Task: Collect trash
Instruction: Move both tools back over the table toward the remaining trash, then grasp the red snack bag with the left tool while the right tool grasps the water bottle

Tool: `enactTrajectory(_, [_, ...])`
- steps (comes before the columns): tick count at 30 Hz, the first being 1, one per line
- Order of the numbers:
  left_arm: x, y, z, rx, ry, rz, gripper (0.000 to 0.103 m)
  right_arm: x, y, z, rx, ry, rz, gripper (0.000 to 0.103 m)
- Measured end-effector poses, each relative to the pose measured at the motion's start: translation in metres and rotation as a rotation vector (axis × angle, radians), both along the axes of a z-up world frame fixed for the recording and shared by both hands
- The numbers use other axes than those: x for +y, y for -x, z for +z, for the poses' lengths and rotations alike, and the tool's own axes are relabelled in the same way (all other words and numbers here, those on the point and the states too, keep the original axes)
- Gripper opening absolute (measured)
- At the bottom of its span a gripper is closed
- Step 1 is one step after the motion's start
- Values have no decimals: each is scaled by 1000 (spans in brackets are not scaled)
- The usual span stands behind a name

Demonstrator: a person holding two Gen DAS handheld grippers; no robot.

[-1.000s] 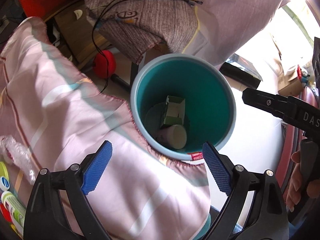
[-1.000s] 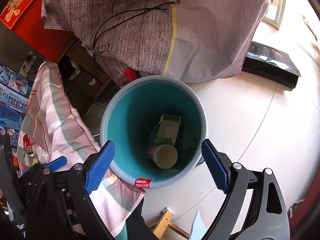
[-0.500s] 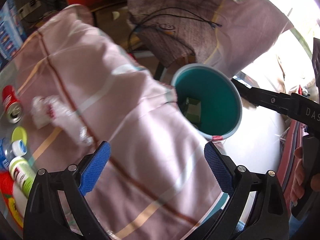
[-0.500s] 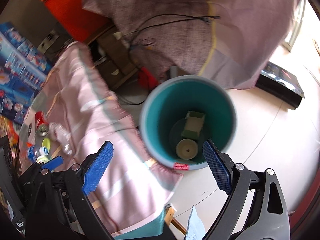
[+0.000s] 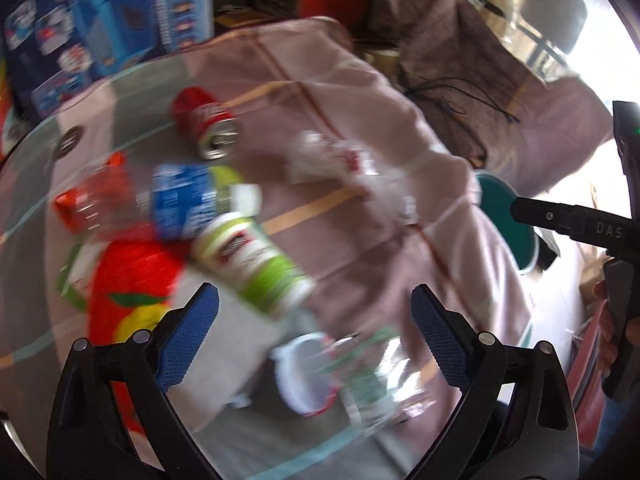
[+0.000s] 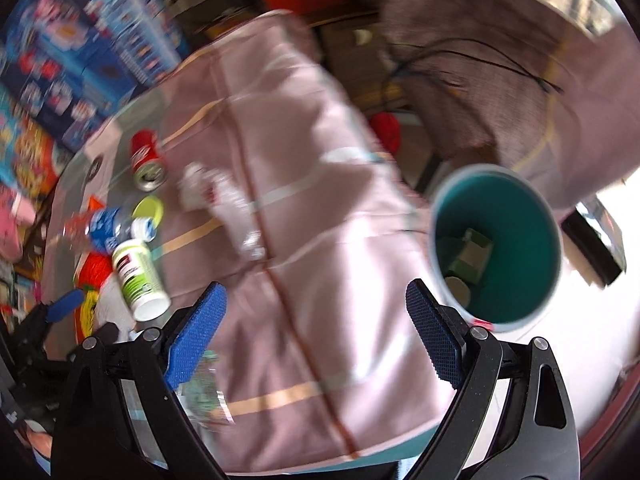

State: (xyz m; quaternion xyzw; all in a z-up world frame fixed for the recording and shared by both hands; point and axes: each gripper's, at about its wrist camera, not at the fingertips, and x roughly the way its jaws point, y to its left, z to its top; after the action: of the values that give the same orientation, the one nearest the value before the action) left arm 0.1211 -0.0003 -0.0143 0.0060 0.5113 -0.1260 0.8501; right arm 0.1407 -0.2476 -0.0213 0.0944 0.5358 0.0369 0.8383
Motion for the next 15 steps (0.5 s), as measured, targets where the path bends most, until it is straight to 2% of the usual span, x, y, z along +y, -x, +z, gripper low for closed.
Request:
enactTrajectory(3, [51, 6, -5, -5, -28, 67, 97, 36, -6, -1, 7, 30, 71, 87])
enactTrajectory(8, [111, 12, -22, 26, -39, 159, 97, 92, -15, -1, 18, 86, 195, 87])
enactTrajectory(11, [131, 11, -37, 65, -39, 183, 97, 115, -19, -5, 34, 101, 238, 87])
enactTrajectory(15, [134, 8, -54, 77, -49, 174, 97, 130, -23, -12, 55, 110, 247, 87])
